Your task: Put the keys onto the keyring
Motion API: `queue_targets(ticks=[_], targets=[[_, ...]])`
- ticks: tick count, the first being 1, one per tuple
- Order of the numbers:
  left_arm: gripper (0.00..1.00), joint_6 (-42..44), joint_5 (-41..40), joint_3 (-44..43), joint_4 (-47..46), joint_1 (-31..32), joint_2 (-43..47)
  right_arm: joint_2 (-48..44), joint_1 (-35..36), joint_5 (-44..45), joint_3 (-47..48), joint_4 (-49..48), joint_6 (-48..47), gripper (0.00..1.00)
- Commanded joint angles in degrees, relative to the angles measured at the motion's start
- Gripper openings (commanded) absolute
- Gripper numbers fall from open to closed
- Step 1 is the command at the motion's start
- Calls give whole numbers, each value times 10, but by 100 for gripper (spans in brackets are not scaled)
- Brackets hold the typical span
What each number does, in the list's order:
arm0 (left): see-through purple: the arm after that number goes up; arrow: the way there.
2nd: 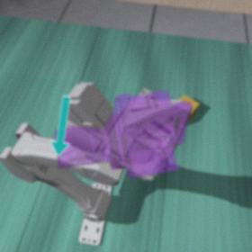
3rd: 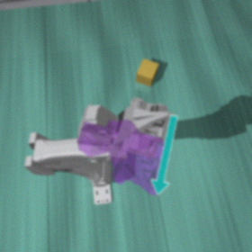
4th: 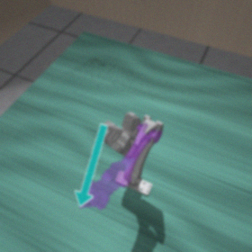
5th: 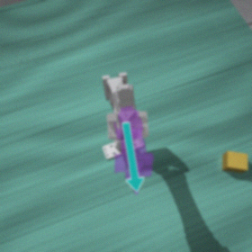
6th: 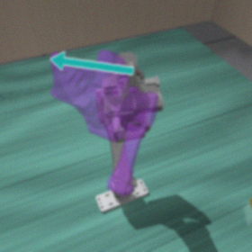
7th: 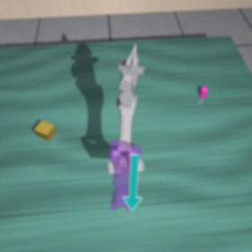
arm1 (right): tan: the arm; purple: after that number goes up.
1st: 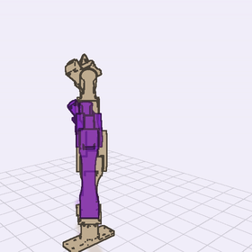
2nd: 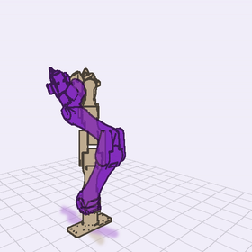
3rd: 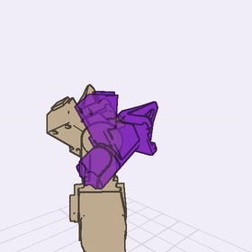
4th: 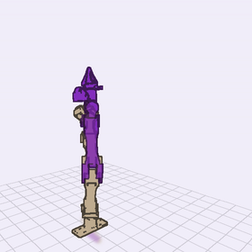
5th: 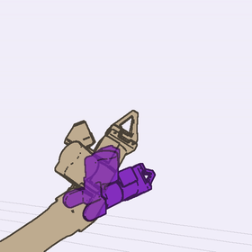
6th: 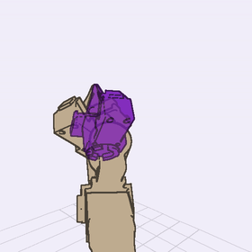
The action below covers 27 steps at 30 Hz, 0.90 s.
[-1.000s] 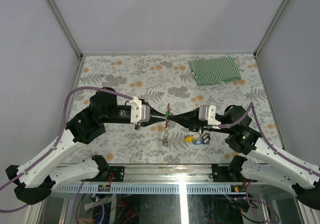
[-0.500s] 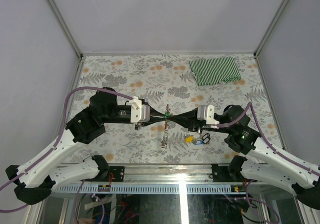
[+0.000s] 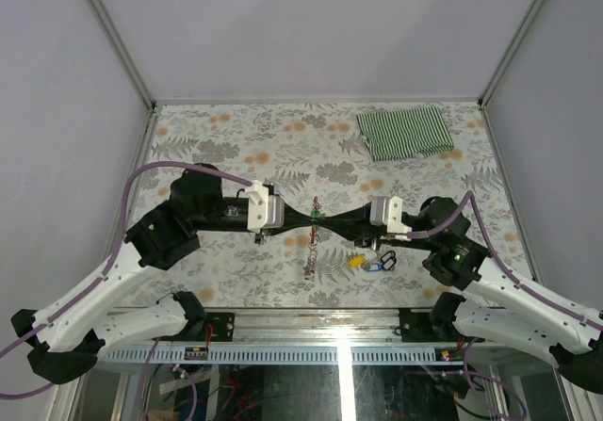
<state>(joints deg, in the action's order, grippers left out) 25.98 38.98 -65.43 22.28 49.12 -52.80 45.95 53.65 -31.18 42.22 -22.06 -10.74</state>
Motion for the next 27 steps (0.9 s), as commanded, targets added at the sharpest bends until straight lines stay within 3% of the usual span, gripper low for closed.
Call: queue_targets(ticks=[1,4,8,12,27], targets=[[0,11,-6,-19,-19,3,-5,-2,5,-25,19,-59,11,0],[0,25,-2,-17,-13,3,-4,-4,5,-29,18,-62,14,3],[0,53,-10,7,-31,3,15,-20,4,-18,16,-45,7,29],[0,87,-20,47,-71,3,45,-55,4,11,15,15,-20,37],[0,233,-41,121,-103,3,90,-148,4,210,-77,81,-24,41]])
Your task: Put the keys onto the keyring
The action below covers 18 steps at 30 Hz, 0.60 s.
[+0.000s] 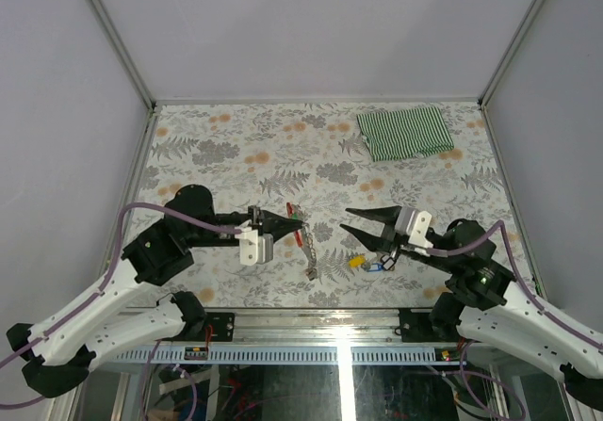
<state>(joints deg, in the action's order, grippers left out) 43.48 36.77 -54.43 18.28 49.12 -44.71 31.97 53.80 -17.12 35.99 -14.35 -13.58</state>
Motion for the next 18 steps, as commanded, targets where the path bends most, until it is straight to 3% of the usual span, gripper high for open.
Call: queue_targets(ticks=[1,4,7,13,18], targets=[[0,62,-23,13,-63,3,8,-8,3,81,-19,6,9,41],[0,59,-43,15,-65,3,-4,-1,3,134,-25,13,45,41],[0,19,-76,10,-69,3,-31,26,3,186,4,85,103,42],[0,-105,-165,19,-123,3,-71,101,3,309,76,260,307,43],[0,-183,-237,36,-164,2,-76,137,2,369,72,340,467,43]])
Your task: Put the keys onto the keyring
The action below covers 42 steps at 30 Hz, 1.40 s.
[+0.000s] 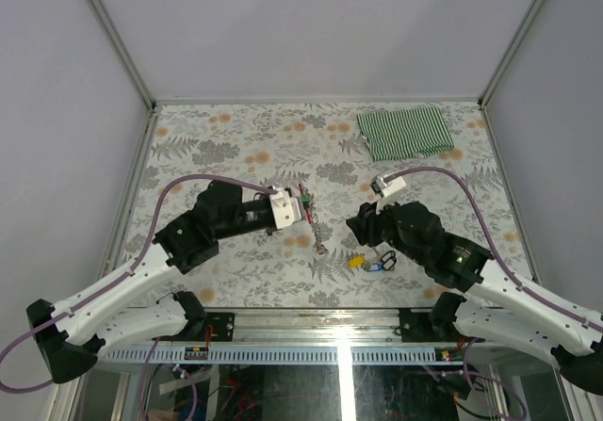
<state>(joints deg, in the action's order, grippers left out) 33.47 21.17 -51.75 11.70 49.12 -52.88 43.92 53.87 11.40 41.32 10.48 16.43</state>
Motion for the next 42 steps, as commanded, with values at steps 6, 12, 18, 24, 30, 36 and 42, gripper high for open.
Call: queue_targets(ticks=[6,12,18,24,30,36,42], targets=[[0,-152,-105,-16,-80,-21,-26,72,-90,-24,6,179,286,43],[0,-176,-55,-33,-70,-57,-62,140,-130,-115,16,212,226,43],[0,-164,-55,-20,-74,-74,-57,204,-130,-148,56,236,54,44],[0,-172,-50,-11,-86,-111,-43,197,-130,-143,30,176,-26,47],[0,-172,-31,-18,-76,-143,-51,197,-130,-177,55,165,-111,46],[0,-171,-37,-13,-82,-155,-48,264,-130,-202,134,306,-191,46],[0,-181,-57,-14,-86,-170,-45,337,-129,-219,153,344,-214,47]])
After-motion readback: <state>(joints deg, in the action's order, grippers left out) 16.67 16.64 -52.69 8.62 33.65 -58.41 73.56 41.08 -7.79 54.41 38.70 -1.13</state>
